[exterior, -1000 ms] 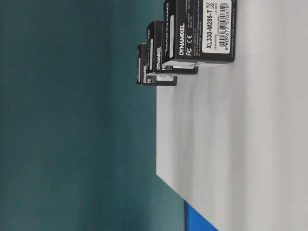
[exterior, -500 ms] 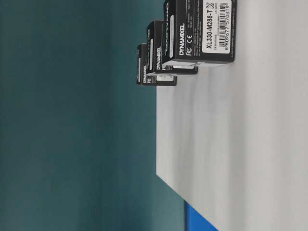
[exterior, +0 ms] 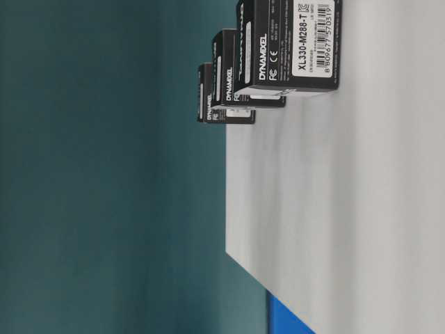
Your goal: Place the box from the white plastic tray onto the white base.
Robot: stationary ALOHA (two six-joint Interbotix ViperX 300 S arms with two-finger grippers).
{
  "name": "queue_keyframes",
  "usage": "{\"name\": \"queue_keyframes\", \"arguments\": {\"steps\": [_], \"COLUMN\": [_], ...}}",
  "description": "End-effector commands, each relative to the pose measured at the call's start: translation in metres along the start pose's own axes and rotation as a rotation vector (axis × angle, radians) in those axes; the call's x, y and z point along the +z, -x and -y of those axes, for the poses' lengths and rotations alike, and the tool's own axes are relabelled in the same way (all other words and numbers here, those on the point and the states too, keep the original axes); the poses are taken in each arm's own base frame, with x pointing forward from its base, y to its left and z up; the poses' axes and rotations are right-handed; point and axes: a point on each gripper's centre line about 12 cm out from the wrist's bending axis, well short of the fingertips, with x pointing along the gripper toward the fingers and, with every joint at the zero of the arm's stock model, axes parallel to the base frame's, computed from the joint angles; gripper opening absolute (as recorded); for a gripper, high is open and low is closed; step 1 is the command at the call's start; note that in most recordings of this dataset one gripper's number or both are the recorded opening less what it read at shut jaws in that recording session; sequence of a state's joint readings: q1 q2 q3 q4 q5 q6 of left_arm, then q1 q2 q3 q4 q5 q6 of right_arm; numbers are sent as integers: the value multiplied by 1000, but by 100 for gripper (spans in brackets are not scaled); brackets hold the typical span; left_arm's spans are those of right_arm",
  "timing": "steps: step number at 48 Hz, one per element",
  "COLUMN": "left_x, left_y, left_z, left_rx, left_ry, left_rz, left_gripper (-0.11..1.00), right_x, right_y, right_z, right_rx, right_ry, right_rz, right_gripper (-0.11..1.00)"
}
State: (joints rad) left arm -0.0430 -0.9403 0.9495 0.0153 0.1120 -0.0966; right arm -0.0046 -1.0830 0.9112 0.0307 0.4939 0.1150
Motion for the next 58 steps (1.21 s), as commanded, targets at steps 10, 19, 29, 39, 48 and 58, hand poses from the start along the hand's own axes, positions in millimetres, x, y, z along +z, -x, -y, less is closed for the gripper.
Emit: {"name": "queue_keyframes", "arguments": {"steps": [10, 19, 29, 39, 48, 58], "left_x": [11, 11, 11, 11, 11, 11], "left_y": [0, 0, 1, 1, 1, 0], "left_z": [2, 2, 2, 2, 2, 1], "left_rx": [-7, -7, -7, -7, -7, -5], "left_ry": [0, 0, 0, 0, 0, 0], "left_rz": [27, 27, 29, 29, 29, 27], "left_gripper": [-7, -7, -7, -7, -7, -7], "right_x": [0, -2, -2, -2, -4, -9], "right_y": [4, 5, 6, 5, 5, 6], "right_z": [0, 0, 0, 0, 0, 1], "right_rx": [0, -2, -2, -2, -2, -3], "right_ry": [-3, -3, -3, -3, -4, -4], "right_rz": [-9, -26, -26, -27, -29, -35], "right_gripper": [96, 96, 96, 96, 96, 96]}}
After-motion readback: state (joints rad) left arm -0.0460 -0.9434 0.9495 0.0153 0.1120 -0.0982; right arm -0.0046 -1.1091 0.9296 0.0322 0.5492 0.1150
